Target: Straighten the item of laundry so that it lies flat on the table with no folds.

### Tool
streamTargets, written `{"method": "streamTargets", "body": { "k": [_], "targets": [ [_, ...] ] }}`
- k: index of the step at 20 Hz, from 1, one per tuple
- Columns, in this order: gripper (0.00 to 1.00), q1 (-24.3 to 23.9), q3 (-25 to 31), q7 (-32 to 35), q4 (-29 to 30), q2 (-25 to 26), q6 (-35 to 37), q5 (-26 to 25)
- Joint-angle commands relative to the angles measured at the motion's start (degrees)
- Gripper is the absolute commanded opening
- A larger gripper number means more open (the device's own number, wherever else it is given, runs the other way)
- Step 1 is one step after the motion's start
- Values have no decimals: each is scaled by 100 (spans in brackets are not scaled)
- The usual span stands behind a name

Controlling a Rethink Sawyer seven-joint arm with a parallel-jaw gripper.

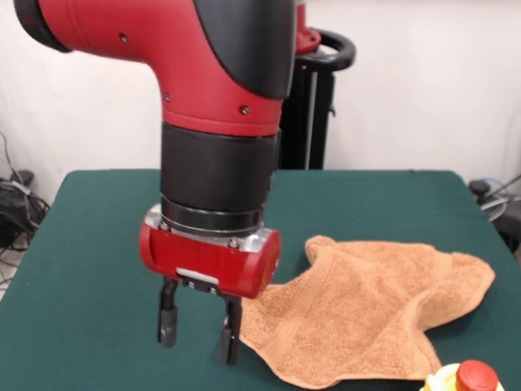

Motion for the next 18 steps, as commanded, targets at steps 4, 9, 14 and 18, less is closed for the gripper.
{"method": "streamTargets", "body": {
  "k": [4,9,14,18],
  "targets": [
    [100,183,196,934,860,43,-526,-84],
    [100,281,177,1113,1241,-165,-111,143],
    [100,392,41,1146,1308,-387,768,306],
    [100,395,8,1057,1208,-532,1622,383]
  ]
}}
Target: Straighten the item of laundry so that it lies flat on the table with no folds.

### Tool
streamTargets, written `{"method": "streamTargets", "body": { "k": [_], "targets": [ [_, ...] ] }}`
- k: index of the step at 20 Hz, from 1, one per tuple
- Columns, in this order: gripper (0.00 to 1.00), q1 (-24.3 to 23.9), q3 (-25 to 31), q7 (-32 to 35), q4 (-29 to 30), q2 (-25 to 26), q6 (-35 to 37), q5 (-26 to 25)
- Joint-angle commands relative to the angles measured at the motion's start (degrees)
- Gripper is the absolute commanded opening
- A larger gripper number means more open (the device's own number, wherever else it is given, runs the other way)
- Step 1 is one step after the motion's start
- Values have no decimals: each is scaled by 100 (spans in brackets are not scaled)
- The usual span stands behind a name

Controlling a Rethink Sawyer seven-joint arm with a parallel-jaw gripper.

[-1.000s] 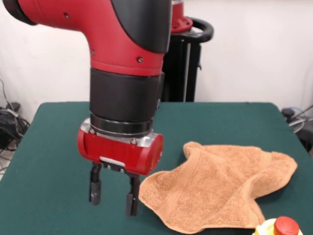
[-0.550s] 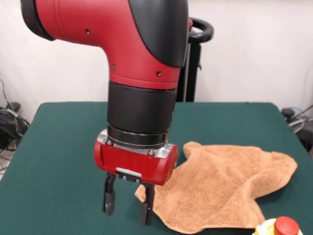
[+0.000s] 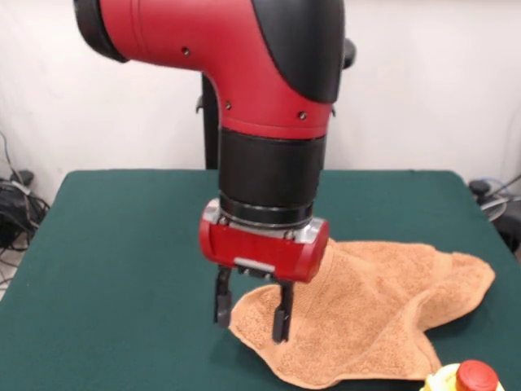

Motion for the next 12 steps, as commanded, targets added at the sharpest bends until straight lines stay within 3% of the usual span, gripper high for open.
{"method": "streamTargets", "body": {
  "k": [1,12],
  "targets": [
    [100,124,40,1032,648,-375,1618,278],
    [100,-35,188,818,425,-585,2400,223]
  ]
}}
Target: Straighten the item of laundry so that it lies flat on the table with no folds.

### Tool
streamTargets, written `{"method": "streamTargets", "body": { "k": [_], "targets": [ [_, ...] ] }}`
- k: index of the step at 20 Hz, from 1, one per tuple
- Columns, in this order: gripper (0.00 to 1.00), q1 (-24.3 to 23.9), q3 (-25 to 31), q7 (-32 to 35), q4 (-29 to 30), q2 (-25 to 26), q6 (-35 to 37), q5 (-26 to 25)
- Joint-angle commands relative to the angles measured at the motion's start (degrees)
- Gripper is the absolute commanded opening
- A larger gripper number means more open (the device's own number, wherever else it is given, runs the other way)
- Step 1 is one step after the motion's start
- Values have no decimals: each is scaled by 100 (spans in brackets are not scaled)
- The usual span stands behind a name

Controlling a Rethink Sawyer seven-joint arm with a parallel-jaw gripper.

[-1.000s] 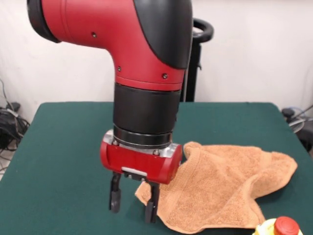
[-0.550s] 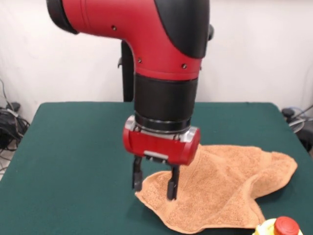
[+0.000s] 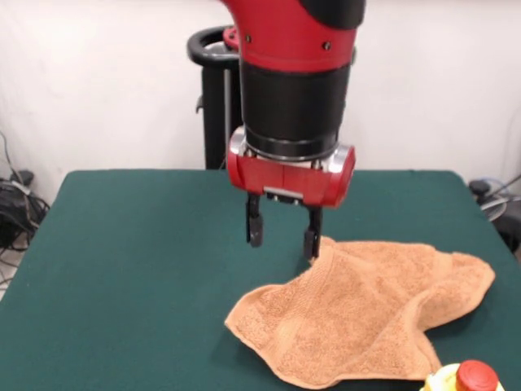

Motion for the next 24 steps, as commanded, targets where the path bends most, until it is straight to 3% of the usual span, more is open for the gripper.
{"method": "streamTargets", "body": {
  "k": [1,8,15,20,24],
  "targets": [
    [100,-122,213,780,357,-87,598,194],
    [100,-217,280,649,212,38,506,121],
    [100,-214,273,657,283,125,-72,9],
    [100,-11,-91,705,255,-177,-2101,-784],
    [100,37,-192,741,287,-404,-1753,-758]
  ]
}}
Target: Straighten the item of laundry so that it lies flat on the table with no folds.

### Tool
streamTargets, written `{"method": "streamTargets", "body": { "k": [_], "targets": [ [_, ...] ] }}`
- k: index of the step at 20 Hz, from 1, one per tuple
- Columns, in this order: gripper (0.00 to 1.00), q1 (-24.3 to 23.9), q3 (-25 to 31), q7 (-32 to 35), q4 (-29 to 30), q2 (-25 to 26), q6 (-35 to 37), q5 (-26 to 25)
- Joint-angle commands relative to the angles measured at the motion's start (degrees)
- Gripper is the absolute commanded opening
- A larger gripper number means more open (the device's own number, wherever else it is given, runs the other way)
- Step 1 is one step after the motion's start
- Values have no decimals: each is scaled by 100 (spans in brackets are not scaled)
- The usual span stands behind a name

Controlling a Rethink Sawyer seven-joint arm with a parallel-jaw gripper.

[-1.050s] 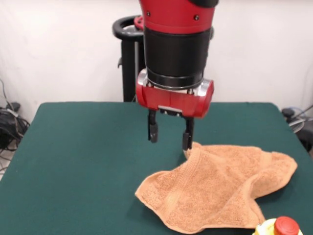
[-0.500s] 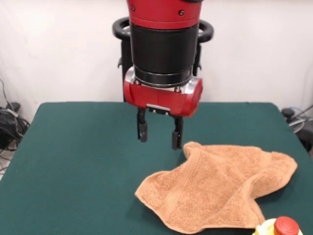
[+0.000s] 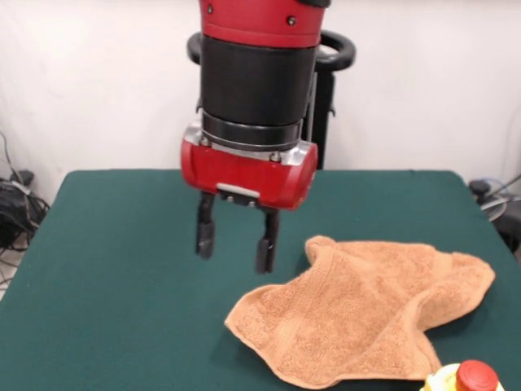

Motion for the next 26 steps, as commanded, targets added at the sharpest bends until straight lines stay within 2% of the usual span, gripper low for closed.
{"method": "streamTargets", "body": {
  "k": [1,3,4,6,7,10,13,16,18,21,26],
  "targets": [
    [100,137,-85,773,392,-276,-305,-219],
    [100,104,-47,865,448,-283,155,-6],
    [100,143,-119,903,406,-293,-1,-58],
    [100,248,-287,855,282,-350,-731,-366],
    [100,316,-406,797,117,-361,-1358,-641],
    [100,458,-608,904,33,-386,-1725,-851],
    [100,338,-392,966,335,-299,-828,-398],
    [100,168,-118,1093,518,-220,999,275],
    [100,56,44,1196,584,-160,1919,611],
    [100,0,105,1190,604,-69,2512,852],
    [100,22,54,1131,613,68,2599,1030]
  ]
}}
